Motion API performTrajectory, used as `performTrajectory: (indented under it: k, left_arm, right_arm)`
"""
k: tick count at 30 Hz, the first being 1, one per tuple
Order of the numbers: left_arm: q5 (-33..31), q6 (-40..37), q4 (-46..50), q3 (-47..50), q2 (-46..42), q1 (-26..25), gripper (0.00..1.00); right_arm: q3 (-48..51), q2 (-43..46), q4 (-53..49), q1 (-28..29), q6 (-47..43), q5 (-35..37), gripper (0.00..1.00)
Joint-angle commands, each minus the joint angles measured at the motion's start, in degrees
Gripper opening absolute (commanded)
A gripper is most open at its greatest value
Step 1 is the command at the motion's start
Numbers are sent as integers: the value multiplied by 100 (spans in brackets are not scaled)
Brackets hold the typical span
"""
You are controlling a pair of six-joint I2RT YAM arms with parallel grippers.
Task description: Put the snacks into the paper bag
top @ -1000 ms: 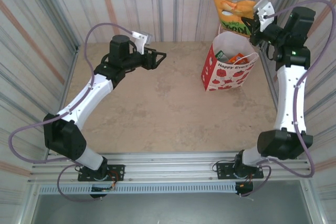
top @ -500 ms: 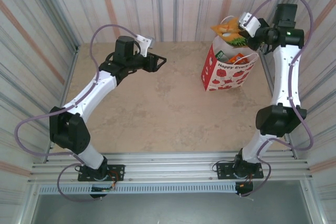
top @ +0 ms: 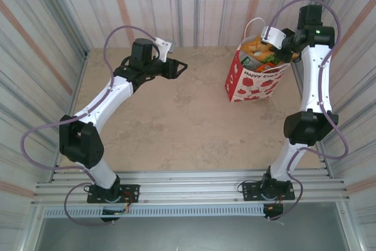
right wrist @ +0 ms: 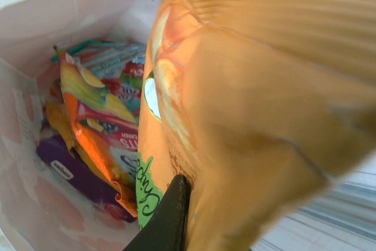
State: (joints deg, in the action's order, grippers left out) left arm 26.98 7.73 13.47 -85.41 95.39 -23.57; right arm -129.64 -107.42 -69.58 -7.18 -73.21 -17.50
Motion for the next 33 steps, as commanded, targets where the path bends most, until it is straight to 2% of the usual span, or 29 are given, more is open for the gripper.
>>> performTrajectory:
  k: [1, 9, 11, 12, 13, 16, 22, 33]
  left_arm:
    - [118, 17, 56, -222, 95, 44, 62]
    - [150, 53, 45, -261, 160, 48, 61]
    - [166, 54, 58, -279, 164, 46, 60]
    - [161, 55, 51, -284, 169, 47, 60]
    - [169, 62, 46, -284, 171, 46, 60]
    - [184, 67, 38, -290, 172, 46, 60]
    - [182, 65, 27, -222, 107, 46, 60]
    - [160, 63, 22, -134, 41, 46, 59]
  right_arm:
    - [-133, -16, -418, 32, -370, 464, 8]
    - [-138, -46, -513, 30, -441, 704, 10]
    - [-139, -17, -464, 32, -381, 653, 20]
    - [-132, 11, -411, 26, -333, 571, 32]
    - [-122, 45, -364, 23, -301, 499, 39]
    - [-53, 164, -109, 3, -162, 205, 48]
    - [137, 208, 106, -13, 6, 59, 48]
    - [169, -293, -120, 72, 322, -369, 45]
